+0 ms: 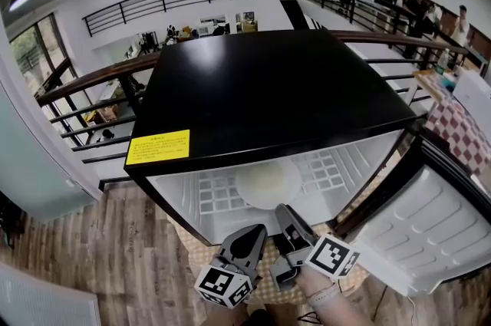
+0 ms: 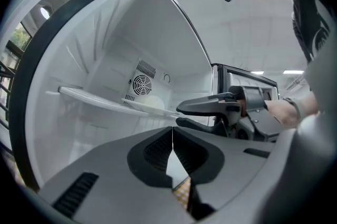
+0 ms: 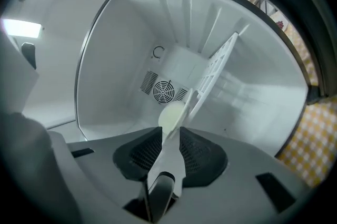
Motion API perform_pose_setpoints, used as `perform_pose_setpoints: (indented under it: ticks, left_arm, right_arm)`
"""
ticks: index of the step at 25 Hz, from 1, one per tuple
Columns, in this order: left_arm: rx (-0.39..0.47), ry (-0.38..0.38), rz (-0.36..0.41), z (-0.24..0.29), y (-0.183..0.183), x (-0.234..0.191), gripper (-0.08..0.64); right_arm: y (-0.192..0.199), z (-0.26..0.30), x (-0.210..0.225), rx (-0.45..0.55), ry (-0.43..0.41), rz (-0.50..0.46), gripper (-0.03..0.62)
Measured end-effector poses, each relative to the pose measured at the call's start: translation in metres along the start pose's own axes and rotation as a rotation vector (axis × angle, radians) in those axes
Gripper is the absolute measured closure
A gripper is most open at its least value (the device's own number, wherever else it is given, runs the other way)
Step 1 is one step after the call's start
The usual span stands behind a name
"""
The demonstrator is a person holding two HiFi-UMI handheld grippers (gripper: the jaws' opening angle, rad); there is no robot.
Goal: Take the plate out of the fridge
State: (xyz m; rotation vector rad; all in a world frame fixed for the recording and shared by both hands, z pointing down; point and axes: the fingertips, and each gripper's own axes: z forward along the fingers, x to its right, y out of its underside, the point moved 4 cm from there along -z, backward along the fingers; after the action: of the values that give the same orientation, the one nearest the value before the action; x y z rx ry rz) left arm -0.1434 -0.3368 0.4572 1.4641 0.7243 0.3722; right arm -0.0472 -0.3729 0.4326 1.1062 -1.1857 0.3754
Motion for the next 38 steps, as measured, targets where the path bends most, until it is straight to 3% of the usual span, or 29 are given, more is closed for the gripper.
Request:
perform_pose_setpoints:
  ticks: [10, 19, 33, 38]
  left_arm:
    - [-0.003, 0.010, -0.013, 0.002, 0.000, -0.002, 0.549]
    - [0.006, -0.018, -0.016, -0.002, -0.003, -0.010, 0.549]
    - [0.003, -0.017, -0.012, 0.001, -0.004, -0.012, 0.549]
    - [0.001, -0.018, -0.013, 0.000, -0.003, -0.012, 0.549]
  right_arm:
    - [-0.006, 0.010, 0.003, 0.040, 0.045, 0.193, 0.513]
    - [-0.002, 0.003, 0.003, 0.044, 0.023, 0.294, 0.543]
    - [-0.004, -0.001, -0.002, 0.051, 0.023, 0.277, 0.537]
    - [-0.005, 0.007, 0.001, 0.047, 0.043, 0.295, 0.497]
